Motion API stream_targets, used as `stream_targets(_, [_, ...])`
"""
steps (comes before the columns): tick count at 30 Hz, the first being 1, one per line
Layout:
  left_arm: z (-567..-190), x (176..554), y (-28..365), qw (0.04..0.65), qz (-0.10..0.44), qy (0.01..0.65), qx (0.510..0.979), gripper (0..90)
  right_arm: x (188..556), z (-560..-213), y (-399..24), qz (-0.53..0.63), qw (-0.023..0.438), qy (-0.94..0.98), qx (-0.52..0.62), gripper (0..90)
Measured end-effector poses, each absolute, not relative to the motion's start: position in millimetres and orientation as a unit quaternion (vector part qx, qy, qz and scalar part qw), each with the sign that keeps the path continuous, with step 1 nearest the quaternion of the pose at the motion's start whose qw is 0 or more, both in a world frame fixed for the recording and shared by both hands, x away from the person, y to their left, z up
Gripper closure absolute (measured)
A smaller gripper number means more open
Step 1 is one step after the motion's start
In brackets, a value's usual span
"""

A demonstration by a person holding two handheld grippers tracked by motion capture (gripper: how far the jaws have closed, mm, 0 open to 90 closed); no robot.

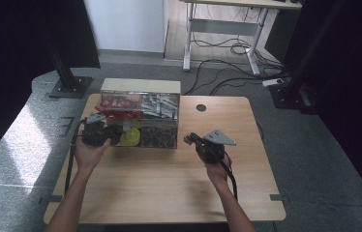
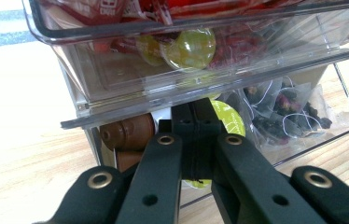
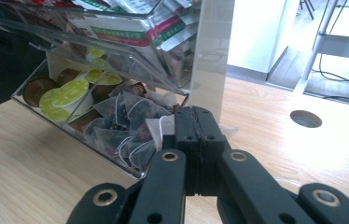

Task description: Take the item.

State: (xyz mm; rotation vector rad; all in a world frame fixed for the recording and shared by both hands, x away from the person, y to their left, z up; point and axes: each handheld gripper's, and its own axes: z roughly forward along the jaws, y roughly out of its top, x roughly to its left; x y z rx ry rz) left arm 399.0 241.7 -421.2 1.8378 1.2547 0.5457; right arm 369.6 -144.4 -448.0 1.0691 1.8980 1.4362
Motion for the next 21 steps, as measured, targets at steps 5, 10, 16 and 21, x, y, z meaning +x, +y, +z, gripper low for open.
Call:
stream_targets(5, [-421.8, 399.3, 241.1, 0.412, 0.216, 0.498, 0.731, 90.0, 368.3, -446.5, -149.1, 0.531, 0.266, 0.701, 0.396, 88.9])
stream_targets(10, [-422.0, 399.5, 240.4, 0.411, 0.215, 0.499, 0.732, 90.0, 368.3, -445.0, -153.3, 0.530, 0.270, 0.699, 0.398, 88.9])
stream_targets(16, [-421.5, 399.2, 240.8, 0.411, 0.215, 0.499, 0.732, 90.0, 368.5, -445.3, -156.7, 0.525, 0.275, 0.698, 0.400, 88.9])
stream_targets(21, [-421.0, 398.7, 241.0, 0.410, 0.215, 0.499, 0.732, 90.0, 368.8, -445.4, -161.5, 0.524, 0.277, 0.696, 0.405, 88.9])
